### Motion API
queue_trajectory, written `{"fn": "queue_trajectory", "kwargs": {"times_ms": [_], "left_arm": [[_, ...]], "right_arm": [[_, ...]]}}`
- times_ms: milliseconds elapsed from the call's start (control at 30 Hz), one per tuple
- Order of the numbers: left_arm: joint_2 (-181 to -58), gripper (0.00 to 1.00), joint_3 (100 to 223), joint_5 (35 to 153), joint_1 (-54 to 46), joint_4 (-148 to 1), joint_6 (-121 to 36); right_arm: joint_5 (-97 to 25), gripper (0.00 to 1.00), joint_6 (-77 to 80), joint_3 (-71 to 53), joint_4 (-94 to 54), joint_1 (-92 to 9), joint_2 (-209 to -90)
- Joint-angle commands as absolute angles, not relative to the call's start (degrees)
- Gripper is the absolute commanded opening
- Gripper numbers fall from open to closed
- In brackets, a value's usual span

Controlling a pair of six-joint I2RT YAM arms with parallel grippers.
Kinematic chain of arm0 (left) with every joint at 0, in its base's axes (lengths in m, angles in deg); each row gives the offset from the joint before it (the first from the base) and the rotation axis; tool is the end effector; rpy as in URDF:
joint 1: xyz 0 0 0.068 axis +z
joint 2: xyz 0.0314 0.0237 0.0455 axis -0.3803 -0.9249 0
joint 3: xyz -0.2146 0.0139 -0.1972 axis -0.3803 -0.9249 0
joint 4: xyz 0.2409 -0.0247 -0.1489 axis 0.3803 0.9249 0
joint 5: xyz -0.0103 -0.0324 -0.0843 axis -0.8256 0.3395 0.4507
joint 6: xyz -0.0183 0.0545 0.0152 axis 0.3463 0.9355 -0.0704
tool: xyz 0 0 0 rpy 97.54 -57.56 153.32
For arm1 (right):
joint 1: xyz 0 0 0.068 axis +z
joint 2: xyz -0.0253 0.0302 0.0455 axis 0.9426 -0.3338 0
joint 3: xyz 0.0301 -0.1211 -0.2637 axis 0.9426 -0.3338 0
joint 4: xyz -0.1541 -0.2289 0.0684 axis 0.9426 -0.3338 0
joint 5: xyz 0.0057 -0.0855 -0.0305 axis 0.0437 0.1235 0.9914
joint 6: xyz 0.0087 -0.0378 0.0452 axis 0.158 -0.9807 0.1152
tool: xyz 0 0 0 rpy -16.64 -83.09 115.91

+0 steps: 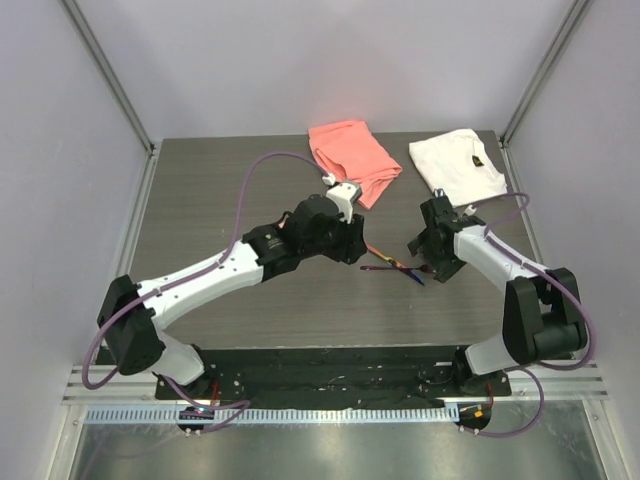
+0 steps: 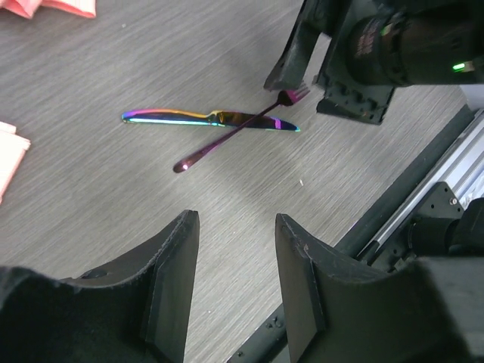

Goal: Fold the napkin into a case and place the utensils inside
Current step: Pick up the fork from the center of the board.

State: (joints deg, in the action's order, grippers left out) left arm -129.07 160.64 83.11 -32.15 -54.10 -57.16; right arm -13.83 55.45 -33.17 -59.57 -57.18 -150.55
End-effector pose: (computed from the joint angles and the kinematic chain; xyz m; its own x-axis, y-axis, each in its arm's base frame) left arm 0.2174 -0.3016 0.3300 -0.6197 0.1082 -0.7773 0.5786 0.7322 -0.3593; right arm 0.2764 0.0542 0.1989 -0.5695 0.7352 -0.3675 0.7353 0.6556 0.1721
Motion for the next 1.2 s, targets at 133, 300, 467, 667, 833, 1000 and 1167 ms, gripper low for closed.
{"fn": "queue_trajectory", "kwargs": {"times_ms": [133,300,467,667,833,1000,1167], "left_arm": [[-125.18,0.48,161.80,82.41,-31.79,-55.03,-54.13],[-126.76,0.47,164.08,81.61,-31.70,-53.01,-52.46],[-128.33,0.48,165.66,84.85,-30.91,-53.19,-51.32],[-131.15,0.54,166.89,100.40,-26.44,-54.32,-56.38],[-139.85,0.55,170.50,112.98,-22.74,-51.00,-62.73],[-144.69,0.55,171.20,117.47,-21.68,-54.13,-67.82],[-145.92,0.60,170.68,121.76,-20.98,-61.52,-70.91]], "right_arm": [[-9.46,0.76,63.14,-33.66,-58.59,-57.84,-157.48],[-8.76,0.66,62.18,-32.70,-57.44,-58.46,-161.43],[-10.69,0.36,61.30,-32.78,-57.53,-59.42,-165.13],[-9.99,0.01,56.91,-34.27,-54.90,-59.42,-162.60],[-13.49,0.01,43.92,-40.94,-38.27,-59.16,-146.09],[-24.30,0.01,32.23,-45.87,-20.75,-59.07,-128.50],[-43.52,0.01,25.62,-49.45,-1.51,-59.25,-127.51]]}}
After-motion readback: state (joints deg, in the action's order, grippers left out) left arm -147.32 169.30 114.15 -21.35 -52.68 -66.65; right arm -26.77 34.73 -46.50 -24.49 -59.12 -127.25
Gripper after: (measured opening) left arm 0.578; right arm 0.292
